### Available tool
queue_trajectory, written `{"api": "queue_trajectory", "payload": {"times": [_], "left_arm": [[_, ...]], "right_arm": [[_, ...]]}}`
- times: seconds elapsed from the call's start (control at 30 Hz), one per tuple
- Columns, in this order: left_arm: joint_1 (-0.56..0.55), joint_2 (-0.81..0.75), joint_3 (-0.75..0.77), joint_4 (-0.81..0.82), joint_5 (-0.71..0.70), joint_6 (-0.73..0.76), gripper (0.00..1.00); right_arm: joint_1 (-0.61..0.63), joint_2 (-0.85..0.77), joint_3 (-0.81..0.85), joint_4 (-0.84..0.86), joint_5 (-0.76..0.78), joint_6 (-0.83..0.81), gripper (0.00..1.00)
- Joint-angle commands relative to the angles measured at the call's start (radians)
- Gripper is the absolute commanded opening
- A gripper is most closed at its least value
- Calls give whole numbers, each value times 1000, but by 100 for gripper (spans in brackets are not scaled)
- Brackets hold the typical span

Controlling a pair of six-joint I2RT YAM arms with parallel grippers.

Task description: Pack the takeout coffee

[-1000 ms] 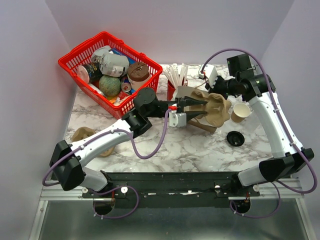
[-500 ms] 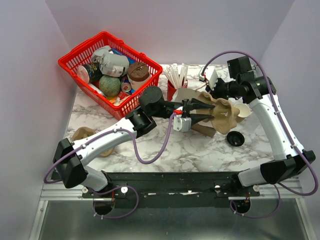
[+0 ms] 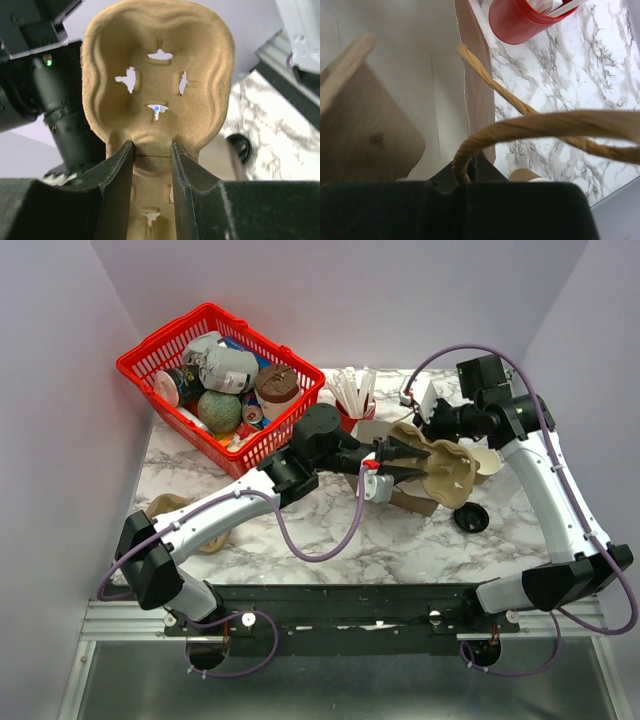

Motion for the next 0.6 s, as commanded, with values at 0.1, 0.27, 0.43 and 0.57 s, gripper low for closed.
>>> {"api": "queue_trajectory", "payload": {"times": [0.1, 0.27, 0.43, 0.57], "left_arm": [[54, -17, 36, -344, -21, 175, 0], [60, -5, 50, -426, -29, 172, 0], [60, 28, 70, -467, -113, 195, 0], [60, 66, 124, -562, -167, 218, 0]], "right_arm": [[11, -70, -51, -20, -26, -13, 1], [12, -76, -35, -17, -46, -5, 0], [15, -76, -25, -23, -42, -20, 1], [25, -92, -51, -29, -36, -42, 1]]}}
